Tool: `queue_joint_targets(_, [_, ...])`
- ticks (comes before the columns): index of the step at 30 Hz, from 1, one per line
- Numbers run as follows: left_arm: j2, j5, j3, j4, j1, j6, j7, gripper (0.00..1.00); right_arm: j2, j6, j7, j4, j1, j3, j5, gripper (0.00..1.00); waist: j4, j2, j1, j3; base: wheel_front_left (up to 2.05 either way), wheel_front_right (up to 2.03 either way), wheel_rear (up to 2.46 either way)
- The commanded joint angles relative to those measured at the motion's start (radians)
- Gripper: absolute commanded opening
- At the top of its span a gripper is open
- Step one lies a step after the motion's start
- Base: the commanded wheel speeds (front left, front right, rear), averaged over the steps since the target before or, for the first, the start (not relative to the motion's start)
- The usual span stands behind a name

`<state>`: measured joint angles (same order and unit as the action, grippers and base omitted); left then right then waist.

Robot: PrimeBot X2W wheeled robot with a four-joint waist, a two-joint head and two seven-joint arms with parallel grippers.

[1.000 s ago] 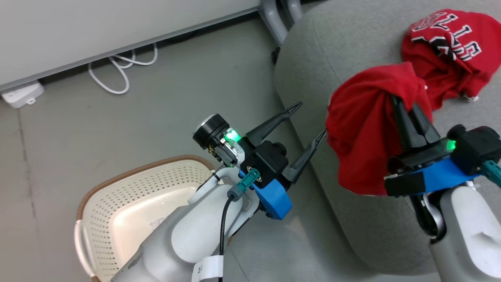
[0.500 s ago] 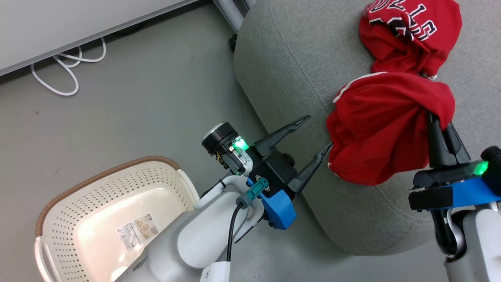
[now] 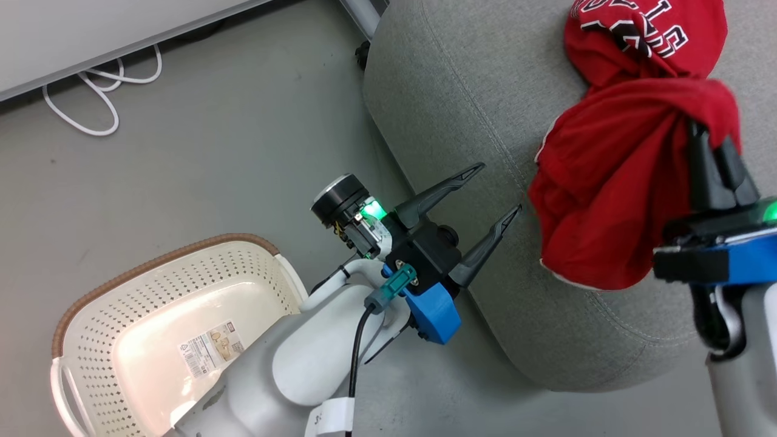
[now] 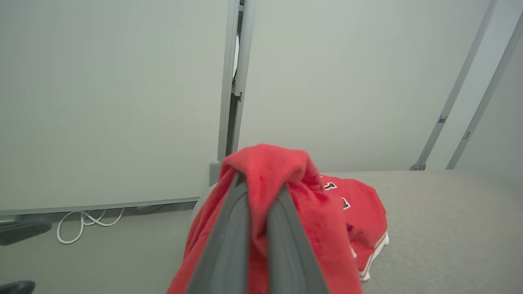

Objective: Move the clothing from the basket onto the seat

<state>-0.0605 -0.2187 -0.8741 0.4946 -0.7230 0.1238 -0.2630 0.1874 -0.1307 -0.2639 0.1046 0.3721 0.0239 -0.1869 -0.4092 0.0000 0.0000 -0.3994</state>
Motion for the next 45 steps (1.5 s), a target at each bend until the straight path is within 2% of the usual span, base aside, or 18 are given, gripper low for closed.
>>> queue_joint_targets(1, [-0.010, 0.007, 0.009, -0.003, -0.020, -0.005, -0.003, 1.00, 0.013, 0.000, -0.001, -0.015, 0.040, 0.008, -0.007, 0.00, 0.005, 0.0000, 0.0000, -0.016, 0.00, 0.00, 0.00])
queue_joint_targets(8, [-0.023, 0.028, 0.016, -0.009, -0.078, -0.015, -0.002, 1.00, 0.085, 0.000, -0.001, -0.077, 0.246, 0.089, 0.004, 0.00, 0.027, 0.0000, 0.0000, -0.107, 0.00, 0.00, 0.00])
queue_joint_targets(14, [-0.024, 0.052, 0.009, -0.022, -0.155, -0.018, 0.012, 1.00, 0.185, 0.000, -0.001, -0.068, 0.427, 0.255, -0.010, 0.00, 0.068, 0.0000, 0.0000, -0.233, 0.00, 0.00, 0.00])
queue_joint_targets(19, [-0.037, 0.076, 0.006, -0.042, -0.215, -0.020, 0.031, 1.00, 0.293, 0.000, -0.001, 0.019, 0.539, 0.373, -0.026, 0.00, 0.092, 0.0000, 0.0000, -0.338, 0.00, 0.00, 0.00])
queue_joint_targets(23, [-0.052, 0.092, 0.002, -0.062, -0.255, -0.019, 0.045, 1.00, 0.373, 0.000, -0.001, 0.133, 0.571, 0.399, -0.005, 0.00, 0.106, 0.0000, 0.0000, -0.414, 0.00, 0.00, 0.00])
queue_joint_targets(26, [-0.061, 0.099, 0.000, -0.075, -0.275, -0.020, 0.054, 1.00, 0.397, 0.000, -0.001, 0.207, 0.571, 0.407, 0.009, 0.00, 0.108, 0.0000, 0.0000, -0.456, 0.00, 0.00, 0.00])
queue_joint_targets(29, [-0.073, 0.105, -0.004, -0.086, -0.286, -0.022, 0.059, 1.00, 0.389, 0.000, -0.001, 0.274, 0.558, 0.417, 0.019, 0.00, 0.108, 0.0000, 0.0000, -0.483, 0.00, 0.00, 0.00])
queue_joint_targets(36, [-0.083, 0.105, -0.015, -0.102, -0.294, -0.028, 0.067, 1.00, 0.310, 0.000, -0.001, 0.439, 0.523, 0.407, 0.038, 0.00, 0.111, 0.0000, 0.0000, -0.516, 0.00, 0.00, 0.00])
queue_joint_targets(43, [-0.087, 0.096, -0.018, -0.105, -0.300, -0.033, 0.067, 1.00, 0.275, 0.000, -0.001, 0.489, 0.535, 0.403, 0.039, 0.00, 0.115, 0.0000, 0.0000, -0.513, 0.00, 0.00, 0.00])
queue_joint_targets(44, [-0.086, 0.096, -0.019, -0.103, -0.298, -0.035, 0.063, 1.00, 0.274, 0.000, -0.001, 0.484, 0.531, 0.410, 0.036, 0.41, 0.115, 0.0000, 0.0000, -0.508, 0.00, 0.00, 0.00])
queue_joint_targets(45, [-0.086, 0.094, -0.020, -0.102, -0.296, -0.037, 0.060, 1.00, 0.272, 0.000, -0.001, 0.475, 0.523, 0.415, 0.033, 0.90, 0.116, 0.0000, 0.0000, -0.501, 0.00, 0.00, 0.00])
